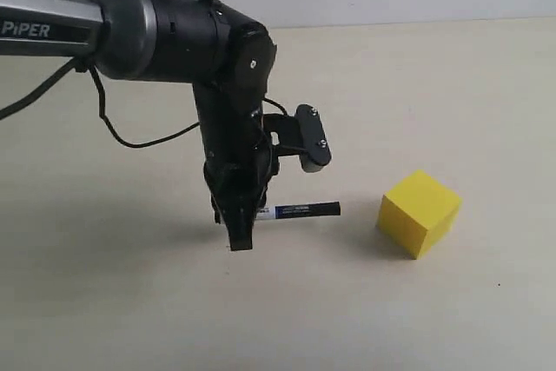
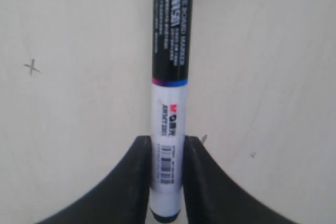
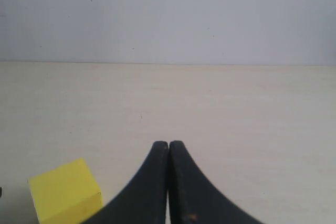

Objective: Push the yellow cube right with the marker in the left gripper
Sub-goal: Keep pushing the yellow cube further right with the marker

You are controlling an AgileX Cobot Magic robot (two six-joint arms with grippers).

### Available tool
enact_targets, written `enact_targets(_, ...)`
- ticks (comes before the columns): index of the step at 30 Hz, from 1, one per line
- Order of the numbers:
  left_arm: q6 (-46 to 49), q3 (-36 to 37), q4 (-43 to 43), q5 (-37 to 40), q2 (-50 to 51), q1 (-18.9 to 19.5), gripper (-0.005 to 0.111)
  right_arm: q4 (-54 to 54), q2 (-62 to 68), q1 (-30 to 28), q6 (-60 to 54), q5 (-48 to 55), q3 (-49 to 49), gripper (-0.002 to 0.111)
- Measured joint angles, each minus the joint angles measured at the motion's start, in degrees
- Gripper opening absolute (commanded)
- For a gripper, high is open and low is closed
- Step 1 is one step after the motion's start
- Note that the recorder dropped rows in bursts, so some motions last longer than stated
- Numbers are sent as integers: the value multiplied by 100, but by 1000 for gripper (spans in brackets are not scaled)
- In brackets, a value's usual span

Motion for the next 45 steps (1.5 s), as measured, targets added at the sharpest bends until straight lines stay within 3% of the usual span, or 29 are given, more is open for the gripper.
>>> enact_targets(4, -42, 0, -137, -167, 224, -305, 0, 0, 0, 0, 0, 0, 0, 0)
enact_targets(7, -52, -107, -163, -863, 318, -632, 0, 0, 0, 0, 0, 0, 0, 0)
enact_targets(13, -386, -839, -140, -1047, 318, -518, 0, 0, 0, 0, 0, 0, 0, 0)
enact_targets(21, -579, -883, -123, -253, 318, -382, 0, 0, 0, 0, 0, 0, 0, 0)
enact_targets(30, -629, -904, -243, -615, 621, -442, 0, 0, 0, 0, 0, 0, 0, 0)
enact_targets(38, -700, -1688, -271, -773, 1046, -523, 0, 0, 0, 0, 0, 0, 0, 0)
enact_targets(45, -802, -1839, -280, -279, 1056, -498, 0, 0, 0, 0, 0, 0, 0, 0)
